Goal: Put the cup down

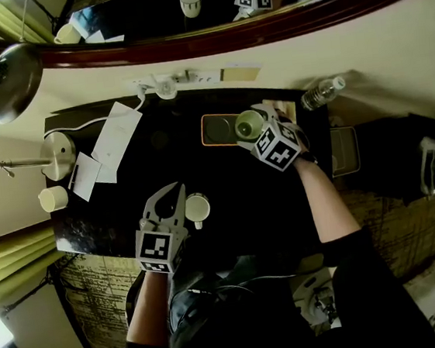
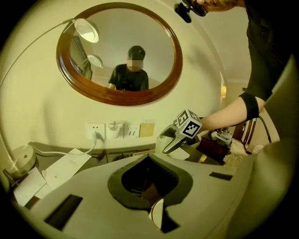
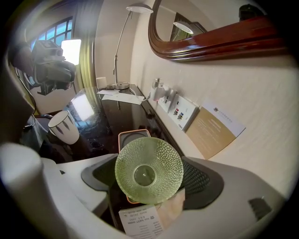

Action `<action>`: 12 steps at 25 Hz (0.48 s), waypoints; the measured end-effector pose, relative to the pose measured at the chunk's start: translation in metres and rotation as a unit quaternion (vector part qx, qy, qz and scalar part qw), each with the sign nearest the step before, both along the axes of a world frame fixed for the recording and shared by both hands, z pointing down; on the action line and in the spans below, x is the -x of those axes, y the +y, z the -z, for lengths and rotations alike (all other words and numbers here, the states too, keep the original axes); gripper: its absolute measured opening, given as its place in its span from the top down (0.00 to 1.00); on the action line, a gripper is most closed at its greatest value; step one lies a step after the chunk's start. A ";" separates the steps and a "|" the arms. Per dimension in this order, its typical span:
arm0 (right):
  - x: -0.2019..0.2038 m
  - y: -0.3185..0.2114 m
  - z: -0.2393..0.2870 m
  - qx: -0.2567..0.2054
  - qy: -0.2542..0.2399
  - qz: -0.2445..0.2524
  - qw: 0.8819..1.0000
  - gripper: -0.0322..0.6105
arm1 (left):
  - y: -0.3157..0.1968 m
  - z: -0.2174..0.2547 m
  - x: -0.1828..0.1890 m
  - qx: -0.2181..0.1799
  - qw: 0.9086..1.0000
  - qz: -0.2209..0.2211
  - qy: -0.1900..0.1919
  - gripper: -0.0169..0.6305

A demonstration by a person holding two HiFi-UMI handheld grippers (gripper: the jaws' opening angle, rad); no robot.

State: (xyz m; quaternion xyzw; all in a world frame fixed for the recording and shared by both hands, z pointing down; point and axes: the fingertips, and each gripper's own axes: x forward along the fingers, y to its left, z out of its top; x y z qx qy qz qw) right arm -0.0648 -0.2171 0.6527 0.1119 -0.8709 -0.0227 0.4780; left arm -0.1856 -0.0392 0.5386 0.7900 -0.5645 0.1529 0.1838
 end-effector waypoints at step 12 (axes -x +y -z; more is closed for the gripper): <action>-0.018 0.024 0.052 -0.008 -0.040 -0.044 0.998 0.26 | 0.003 0.034 0.008 -0.017 1.000 -0.017 -0.011 0.99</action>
